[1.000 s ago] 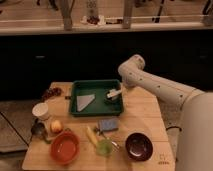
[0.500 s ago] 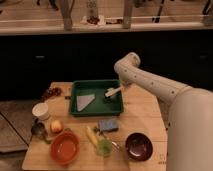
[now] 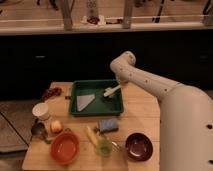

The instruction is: Wipe tray with brush

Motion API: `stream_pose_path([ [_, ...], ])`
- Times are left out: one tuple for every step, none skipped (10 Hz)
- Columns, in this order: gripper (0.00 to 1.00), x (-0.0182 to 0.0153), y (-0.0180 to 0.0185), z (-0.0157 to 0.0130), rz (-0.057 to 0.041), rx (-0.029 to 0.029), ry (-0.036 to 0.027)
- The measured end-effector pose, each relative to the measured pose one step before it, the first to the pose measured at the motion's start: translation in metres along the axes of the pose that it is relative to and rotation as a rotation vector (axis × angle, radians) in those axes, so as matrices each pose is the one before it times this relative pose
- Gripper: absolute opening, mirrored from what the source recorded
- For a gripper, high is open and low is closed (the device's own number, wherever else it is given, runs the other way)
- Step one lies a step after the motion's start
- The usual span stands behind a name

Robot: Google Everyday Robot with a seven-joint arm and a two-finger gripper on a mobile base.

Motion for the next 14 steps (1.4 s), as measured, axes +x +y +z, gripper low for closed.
stream_pose_path([
  [0.05,-0.00534,-0.00428,0.0014,-0.02329,0.00156,-0.00156],
  [0.05,-0.00428,-0.00403,0.00163,-0.02114,0.00215,-0.00108],
  [0.05,-0.00141,-0.00212,0.00169,-0.01387,0.00263,-0.00004],
  [0.05,-0.00121,-0.00156,0.0009,-0.01102,0.00321,-0.00091],
  [0.05,-0.00077,-0.00065,0.0008,-0.00657,0.00112,-0.00064],
  [0.05,-0.00218,-0.00236,0.00179,-0.02062,0.00386,0.00037],
  [0.05,-0.00221,-0.00037,0.00108,-0.01406,0.0009,0.00022],
  [0.05,-0.00188,-0.00176,0.00036,-0.01253,0.00402,-0.00089],
  [0.05,-0.00227,-0.00056,0.00128,-0.01412,0.00286,-0.00203],
  [0.05,-0.00039,-0.00067,0.00054,-0.00981,0.00306,-0.00081],
  [0.05,-0.00005,-0.00072,0.00113,-0.0087,0.00217,-0.00148],
  [0.05,-0.00102,-0.00079,0.00176,-0.02715,0.00534,-0.00228],
  [0.05,-0.00046,-0.00003,0.00104,-0.01114,0.00239,-0.00079],
  [0.05,0.00018,-0.00057,0.00026,-0.00463,0.00193,-0.00027],
])
